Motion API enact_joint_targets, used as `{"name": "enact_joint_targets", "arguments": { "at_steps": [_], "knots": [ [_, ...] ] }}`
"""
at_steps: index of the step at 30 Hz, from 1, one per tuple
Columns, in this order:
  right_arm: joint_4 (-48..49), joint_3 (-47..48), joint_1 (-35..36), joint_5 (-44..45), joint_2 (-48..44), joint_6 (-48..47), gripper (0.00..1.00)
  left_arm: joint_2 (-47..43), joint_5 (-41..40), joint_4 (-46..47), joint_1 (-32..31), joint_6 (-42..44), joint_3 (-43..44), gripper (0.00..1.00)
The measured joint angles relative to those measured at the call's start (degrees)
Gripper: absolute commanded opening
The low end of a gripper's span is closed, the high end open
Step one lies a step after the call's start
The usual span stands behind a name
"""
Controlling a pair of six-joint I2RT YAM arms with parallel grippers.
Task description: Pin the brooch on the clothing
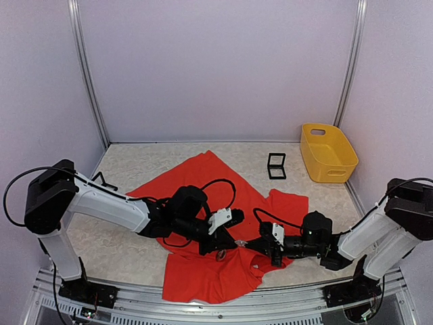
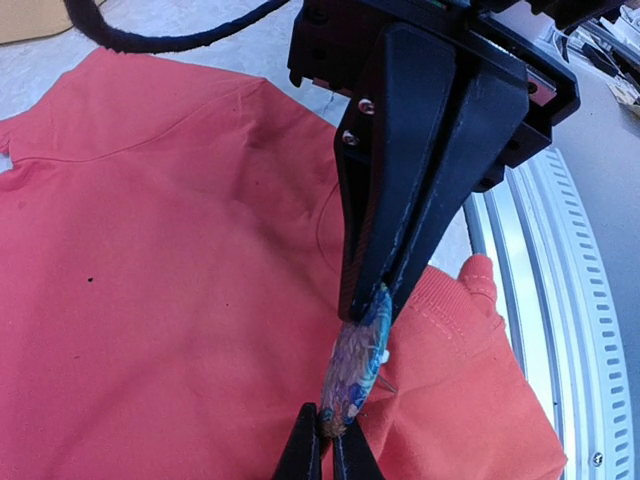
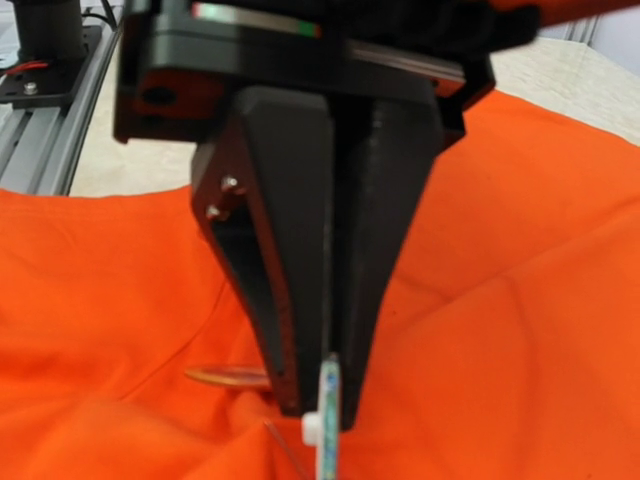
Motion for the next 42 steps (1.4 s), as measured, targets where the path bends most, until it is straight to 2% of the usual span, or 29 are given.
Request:
{"name": "enact_joint_targets", "arguments": {
  "at_steps": [3,7,9,13,19,20,22,24,28,31,33,37,40,42],
  "knots": [
    [-0.15,0.09,-0.15,-0.15,0.0,0.02,0.0,0.0,0.2,-0.15,-0.04,-0.07,0.09,0.01],
    [-0.52,0.15,-0.2,-0.44,0.0,-0.02,0.0,0.0,0.24,-0.15,-0.09,-0.55,0.09,0.15],
    [-1.01,0.28,-0.17,-0.74,-0.04,-0.07,0.0,-0.04,0.26,0.04,-0.31,-0.76,0.28,0.13],
    [-2.03,0.31,-0.17,-0.98,-0.33,-0.22,0.0,-1.22,0.28,0.92,-0.72,-0.87,0.42,0.0],
    [-2.43,0.5,-0.48,-0.59,-1.01,-0.02,0.0,-2.25,0.59,0.7,-1.01,0.5,0.07,0.0],
    [-2.45,0.52,-0.48,-0.59,-1.05,0.02,0.04,-2.25,0.61,0.7,-1.01,0.55,0.07,0.0],
    [-2.95,0.63,-0.48,-0.5,-1.2,0.17,0.28,-2.25,0.59,0.68,-1.01,0.57,0.07,0.0],
    [-4.35,0.98,-0.46,-0.74,-1.84,0.22,0.42,-2.34,0.35,0.66,-1.01,0.5,0.09,0.0],
    [-6.71,1.03,-0.46,-2.93,-3.98,0.26,0.49,-3.37,0.11,0.57,-1.01,0.5,0.09,0.0],
    [-8.26,1.03,-0.46,-4.35,-3.93,0.85,0.44,-4.22,0.07,0.24,-1.01,0.55,0.09,0.0],
    [-9.64,1.22,-0.46,-4.55,-2.54,1.73,0.36,-4.42,0.09,0.04,-1.01,0.55,0.09,0.0],
    [-10.49,1.31,-0.46,-2.75,1.77,4.04,0.13,-4.61,0.13,-0.74,-1.01,0.59,0.09,0.0],
    [-10.56,1.31,-0.48,-1.57,3.56,5.7,0.14,-4.63,0.28,-1.46,-1.01,0.74,0.09,0.0],
    [-10.51,1.31,-0.52,-0.94,3.87,6.23,0.22,-4.63,0.33,-1.99,-1.01,0.83,0.09,0.0]
  ]
}}
